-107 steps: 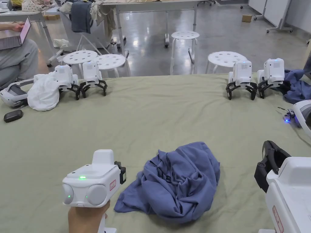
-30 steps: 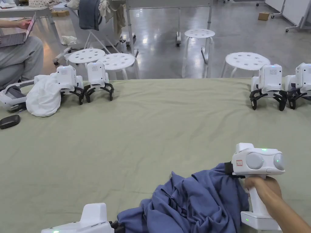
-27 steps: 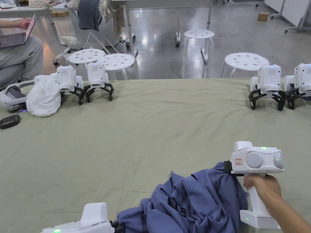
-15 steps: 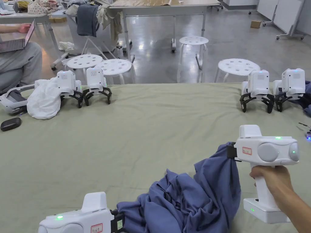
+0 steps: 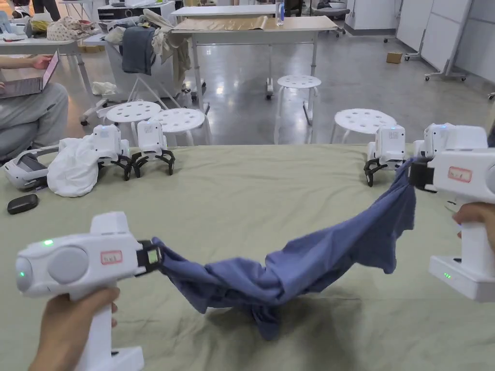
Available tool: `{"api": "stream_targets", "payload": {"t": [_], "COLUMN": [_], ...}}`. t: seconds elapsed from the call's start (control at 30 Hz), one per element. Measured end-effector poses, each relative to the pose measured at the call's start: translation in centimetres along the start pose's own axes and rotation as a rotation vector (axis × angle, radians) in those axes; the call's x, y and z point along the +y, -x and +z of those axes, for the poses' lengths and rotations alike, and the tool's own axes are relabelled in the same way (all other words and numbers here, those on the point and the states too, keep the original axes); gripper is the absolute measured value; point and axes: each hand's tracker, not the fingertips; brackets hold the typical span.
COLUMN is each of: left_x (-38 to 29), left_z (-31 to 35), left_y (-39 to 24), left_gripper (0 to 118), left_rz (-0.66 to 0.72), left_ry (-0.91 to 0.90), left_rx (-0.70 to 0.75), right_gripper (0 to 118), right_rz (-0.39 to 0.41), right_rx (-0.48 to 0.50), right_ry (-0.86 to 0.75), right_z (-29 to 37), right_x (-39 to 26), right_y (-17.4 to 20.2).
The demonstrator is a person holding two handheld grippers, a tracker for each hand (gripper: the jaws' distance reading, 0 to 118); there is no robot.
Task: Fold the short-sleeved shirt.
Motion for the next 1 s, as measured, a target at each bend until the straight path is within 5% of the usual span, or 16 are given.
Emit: {"api": "stream_targets", "payload": {"t": [0.4,1.0], "left_x": [13.4,27.6], "left_z": [4.3,0.4], "left_y": [-2.6,-7.1], "left_gripper": [3,3], "left_rz": [-0.082,-0.201], "left_ry": [-0.136,-0.266], "left_rx": [0.056,0.137], "right_gripper": [5,5], "right_rz": [-0.004,0.068], "right_rx": [-0.055,-0.151], "right_ry": [-0.109,-0.281], "right_z": [3.5,-0.8], "right_x": [7.4,19.0], "right_y": [-2.5,-0.2]}}
